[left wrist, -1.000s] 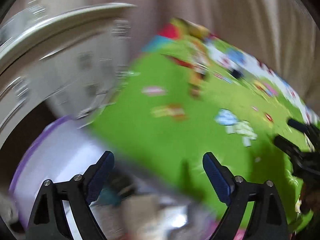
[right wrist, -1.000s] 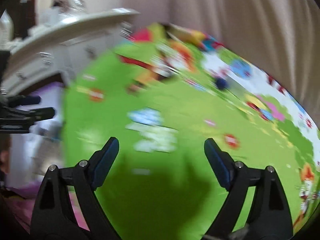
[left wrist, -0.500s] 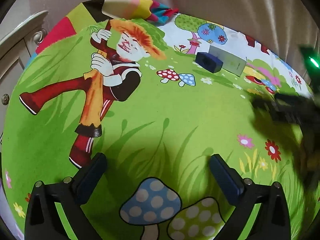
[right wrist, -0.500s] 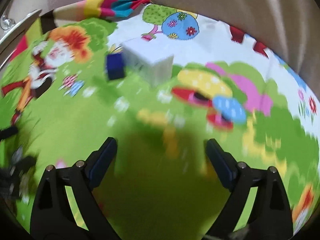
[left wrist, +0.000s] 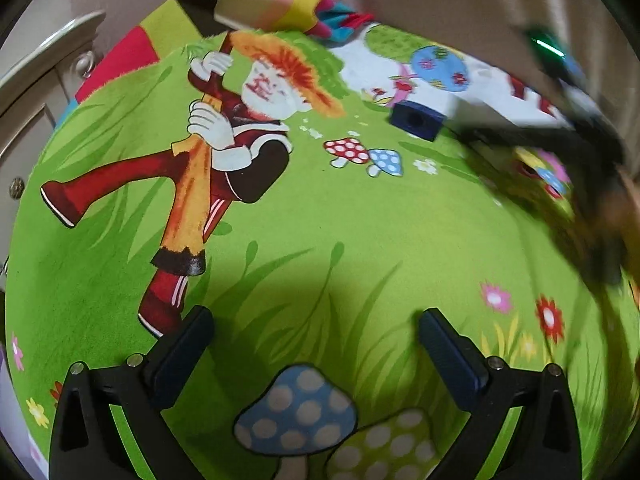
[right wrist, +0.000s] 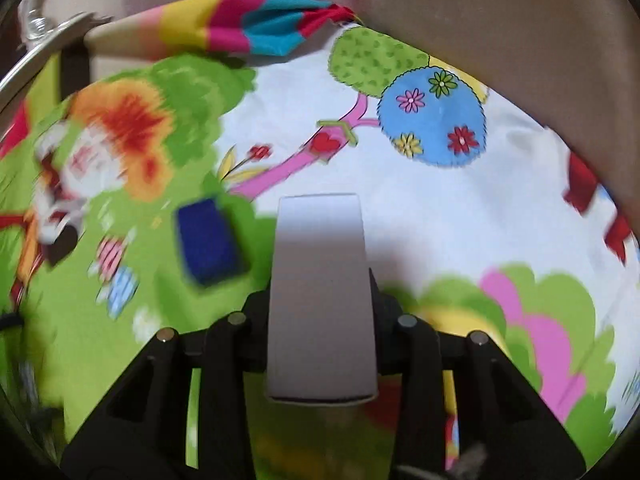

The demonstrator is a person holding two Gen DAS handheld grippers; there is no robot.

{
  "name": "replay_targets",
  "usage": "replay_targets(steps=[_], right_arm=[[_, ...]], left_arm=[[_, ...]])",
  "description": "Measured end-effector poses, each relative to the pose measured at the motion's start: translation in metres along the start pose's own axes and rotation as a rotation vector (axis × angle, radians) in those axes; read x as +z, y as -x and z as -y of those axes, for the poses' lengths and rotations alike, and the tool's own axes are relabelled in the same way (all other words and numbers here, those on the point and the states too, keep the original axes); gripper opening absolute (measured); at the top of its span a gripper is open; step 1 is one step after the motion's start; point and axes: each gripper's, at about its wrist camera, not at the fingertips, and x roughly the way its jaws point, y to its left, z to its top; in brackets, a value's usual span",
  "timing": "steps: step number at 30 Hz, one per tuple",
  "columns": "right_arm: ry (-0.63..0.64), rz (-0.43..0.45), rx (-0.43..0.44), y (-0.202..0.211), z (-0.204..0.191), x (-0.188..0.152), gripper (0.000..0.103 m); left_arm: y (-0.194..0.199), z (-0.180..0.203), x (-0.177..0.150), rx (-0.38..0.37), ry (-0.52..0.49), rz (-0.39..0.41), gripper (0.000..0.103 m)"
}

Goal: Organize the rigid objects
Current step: 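Grasp the dark blue block on the mat with the left tool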

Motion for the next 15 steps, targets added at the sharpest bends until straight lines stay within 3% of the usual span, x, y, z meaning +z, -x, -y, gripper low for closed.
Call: replay_targets(steps=[4, 7, 13, 15], right_arm=[[-0.09, 0.023, -0.074, 0.044, 0.02, -0.06, 0.039], [-0.159, 0.023, -0.092, 0.072, 0.036, -0.095, 0.04], [-0.194, 0.026, -0.096, 0.092, 0.049, -0.118, 0.041], [-0.19, 0.025, -0.1, 0.092, 0.048, -0.118, 0.041]], left_arm=[[-0.023, 0.026, 0.04, -0.016, 0.054, -0.043, 0.103], [-0.046, 0.053, 0.083, -0.061, 0.183, -0.031, 0.103], [-0.091, 0.082, 0.15, 0.115, 0.448, -0.021, 0.103], [-0.101, 0.087, 0.159, 0.192, 0.449, -0.02, 0.103]])
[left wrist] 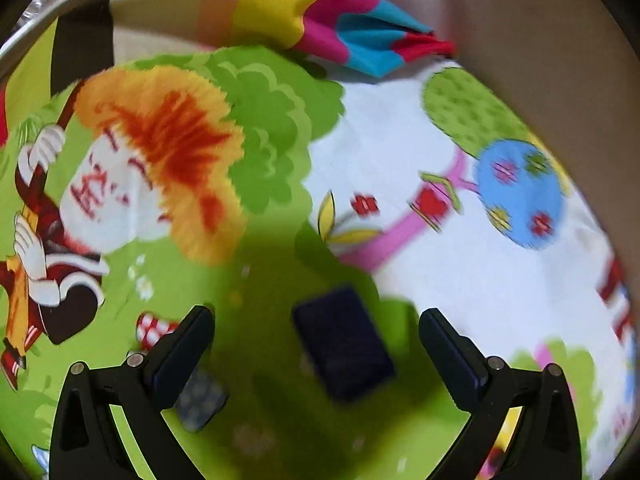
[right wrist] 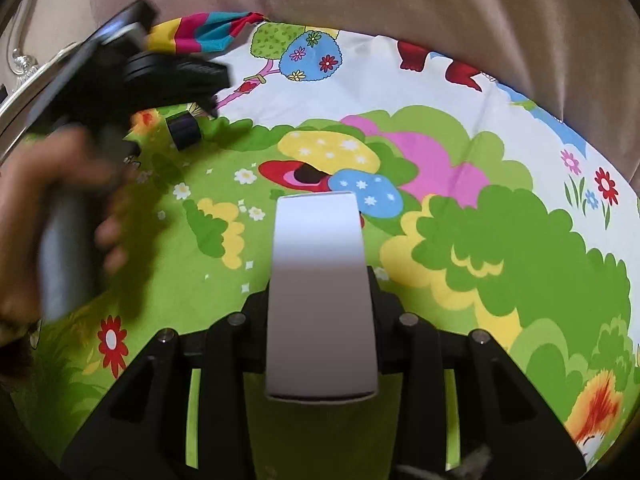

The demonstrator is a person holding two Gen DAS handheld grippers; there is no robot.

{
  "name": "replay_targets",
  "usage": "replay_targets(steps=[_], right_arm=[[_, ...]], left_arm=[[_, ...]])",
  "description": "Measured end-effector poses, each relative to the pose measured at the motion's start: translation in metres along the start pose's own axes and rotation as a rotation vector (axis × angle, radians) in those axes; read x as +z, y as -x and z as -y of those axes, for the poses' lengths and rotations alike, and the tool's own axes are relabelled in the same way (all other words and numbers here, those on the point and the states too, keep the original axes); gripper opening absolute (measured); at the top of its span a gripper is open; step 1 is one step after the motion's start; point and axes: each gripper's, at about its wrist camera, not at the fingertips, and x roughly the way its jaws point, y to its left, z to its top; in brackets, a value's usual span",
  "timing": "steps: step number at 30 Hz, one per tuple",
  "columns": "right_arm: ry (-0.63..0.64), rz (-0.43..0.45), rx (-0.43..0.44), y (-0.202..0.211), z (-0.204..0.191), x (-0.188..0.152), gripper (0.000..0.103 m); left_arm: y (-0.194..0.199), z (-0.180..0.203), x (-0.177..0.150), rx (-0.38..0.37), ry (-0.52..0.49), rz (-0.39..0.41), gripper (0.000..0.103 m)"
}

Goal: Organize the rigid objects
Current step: 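Grasp the dark blue block on the mat with the left tool, then lift both held items and carry them over the storage box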

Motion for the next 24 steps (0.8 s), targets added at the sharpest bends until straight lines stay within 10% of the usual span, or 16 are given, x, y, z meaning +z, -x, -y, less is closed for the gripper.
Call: replay_targets(steps=[3, 5, 6, 10, 16, 24], right_arm=[[-0.015, 0.002, 0.019, 0.001, 0.004, 0.0, 0.041], [-0.034, 0.006, 0.04, 0.001, 0.007, -0.002, 0.041], [-0.044, 0.007, 0.051, 0.0, 0.008, -0.001, 0.041], [-0.059, 0.01, 0.064, 0.001, 0.012, -0.002, 0.041], [-0.046, 0.005, 0.04, 0.0, 0.008, -0.001, 0.041], [-0.045, -0.001, -0.032, 0.003, -0.004, -0.006, 0.04]], left_arm=[[-0.002, 0.012, -0.008, 0.021, -0.135, 0.036, 0.1], [0.009, 0.007, -0.02, -0.053, -0.244, 0.1, 0.056], [0.016, 0.002, -0.025, -0.106, -0.306, 0.116, 0.051], [0.034, -0.046, -0.047, -0.379, -0.429, 0.087, 0.051], [0.073, -0.128, -0.098, -0.404, -0.562, 0.07, 0.051], [0.093, -0.14, -0.129, -0.394, -0.606, 0.077, 0.051]])
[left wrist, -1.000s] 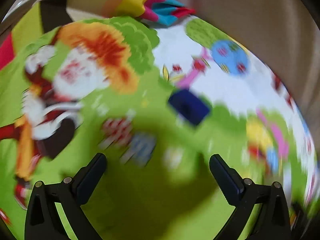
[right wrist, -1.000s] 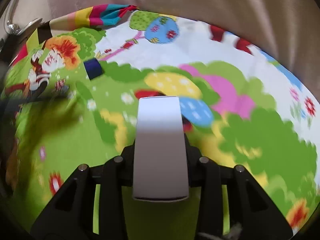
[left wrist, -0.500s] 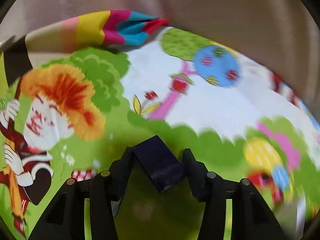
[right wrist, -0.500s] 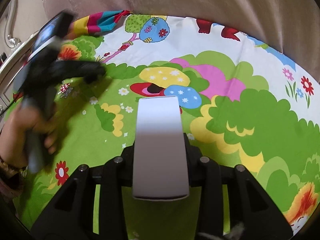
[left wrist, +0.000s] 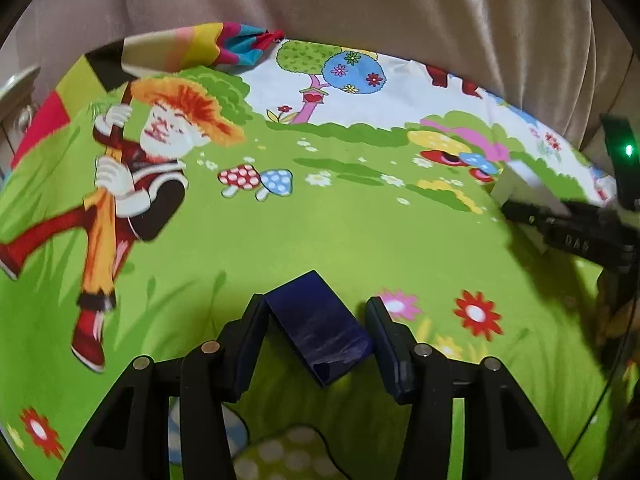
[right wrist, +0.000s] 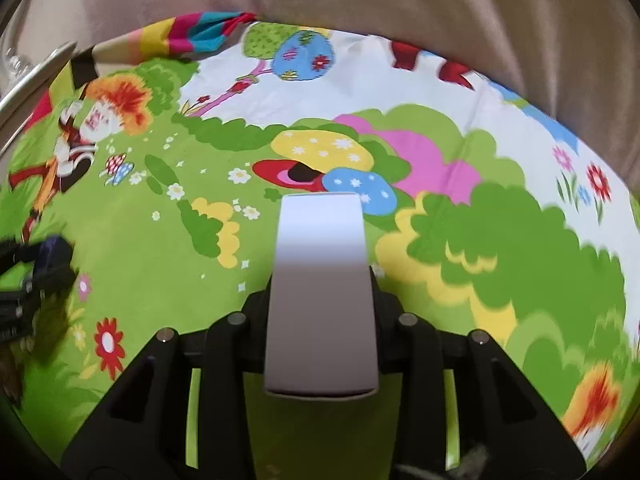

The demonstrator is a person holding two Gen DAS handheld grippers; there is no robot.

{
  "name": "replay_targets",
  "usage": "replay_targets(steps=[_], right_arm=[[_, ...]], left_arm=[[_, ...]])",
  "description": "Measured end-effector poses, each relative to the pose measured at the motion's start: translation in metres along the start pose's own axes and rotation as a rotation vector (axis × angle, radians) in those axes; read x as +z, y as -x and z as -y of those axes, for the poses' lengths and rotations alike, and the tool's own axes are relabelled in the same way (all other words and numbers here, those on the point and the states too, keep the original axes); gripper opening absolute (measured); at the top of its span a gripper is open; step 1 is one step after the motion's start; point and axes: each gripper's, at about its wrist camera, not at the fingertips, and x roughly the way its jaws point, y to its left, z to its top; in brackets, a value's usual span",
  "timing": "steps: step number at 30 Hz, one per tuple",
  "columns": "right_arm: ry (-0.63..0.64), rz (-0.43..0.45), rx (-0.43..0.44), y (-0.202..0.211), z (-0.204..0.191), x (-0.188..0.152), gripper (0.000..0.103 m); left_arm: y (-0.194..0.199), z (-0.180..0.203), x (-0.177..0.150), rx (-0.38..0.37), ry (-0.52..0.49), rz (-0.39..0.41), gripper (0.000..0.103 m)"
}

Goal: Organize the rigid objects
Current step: 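Lift both held items and carry them over the storage box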

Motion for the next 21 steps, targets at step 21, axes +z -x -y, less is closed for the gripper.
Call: replay_targets(steps=[21], right_arm=[[-0.178, 0.229, -0.078, 0.184, -0.1, -0.137, 0.04]], left_arm=[[0.134, 0.045, -0.072, -0.152, -0.126, 0.183, 0.051]])
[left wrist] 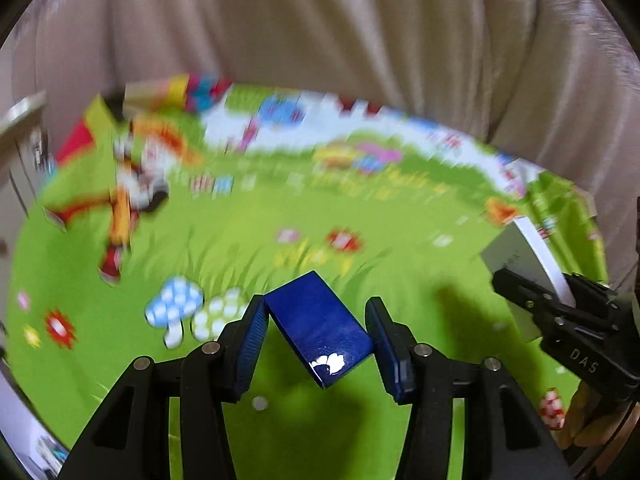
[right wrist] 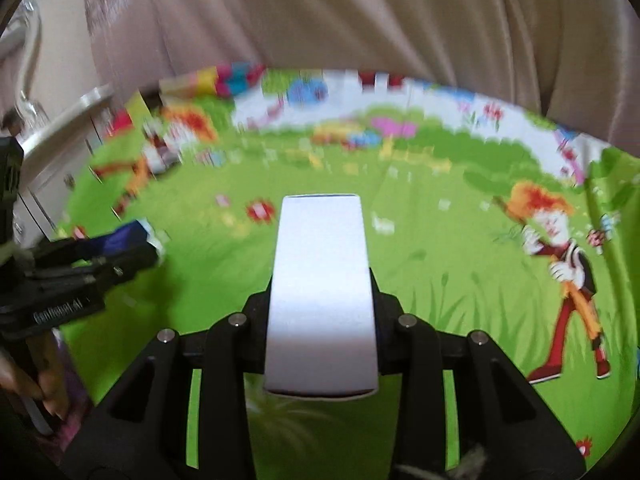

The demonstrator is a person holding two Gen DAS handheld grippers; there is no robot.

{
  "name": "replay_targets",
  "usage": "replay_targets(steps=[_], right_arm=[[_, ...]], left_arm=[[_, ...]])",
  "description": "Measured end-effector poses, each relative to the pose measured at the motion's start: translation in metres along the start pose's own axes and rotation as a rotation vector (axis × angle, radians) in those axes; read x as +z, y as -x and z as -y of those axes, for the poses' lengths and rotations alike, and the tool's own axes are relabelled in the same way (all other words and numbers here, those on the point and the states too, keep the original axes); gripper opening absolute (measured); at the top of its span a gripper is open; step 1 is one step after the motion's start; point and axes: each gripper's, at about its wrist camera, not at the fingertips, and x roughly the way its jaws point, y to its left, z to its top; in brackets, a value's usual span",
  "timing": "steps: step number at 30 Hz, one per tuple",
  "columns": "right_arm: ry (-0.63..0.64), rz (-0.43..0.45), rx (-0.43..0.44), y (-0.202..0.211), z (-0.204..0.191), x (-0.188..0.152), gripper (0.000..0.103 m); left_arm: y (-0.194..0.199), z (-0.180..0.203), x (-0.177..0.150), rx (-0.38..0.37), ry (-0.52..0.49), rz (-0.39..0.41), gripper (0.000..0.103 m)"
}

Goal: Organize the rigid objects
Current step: 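Lift both held items and carry them over the storage box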

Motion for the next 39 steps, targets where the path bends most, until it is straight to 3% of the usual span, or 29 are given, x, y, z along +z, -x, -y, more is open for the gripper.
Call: replay_targets(steps=[9, 14, 25, 32, 39], right_arm=[[0.043, 0.526, -0.118, 0.16, -0.029, 0.023, 0.04], [0.079, 0.693, -0.168, 0.214, -0.042, 0.025, 0.04], [0.123, 0.764, -0.148, 0.248, -0.062, 0.023, 0.04], [0.174, 0.731, -0.08, 0.242, -0.088, 0.025, 0.04], [0.279, 0.68, 0.052, 0.224, -0.137, 0.024, 0.04]], left_arm=[[0.133, 0.049, 0.034, 0.047, -0.13, 0.412, 0.051], [0.181, 0.061, 0.039, 0.047, -0.149, 0.568, 0.051], [0.22, 0.058, 0.033, 0.07, -0.154, 0.656, 0.051], [0.224, 0.026, 0.019, 0.132, -0.103, 0.613, 0.051], [0.231, -0.026, 0.0, 0.219, -0.016, 0.576, 0.051]])
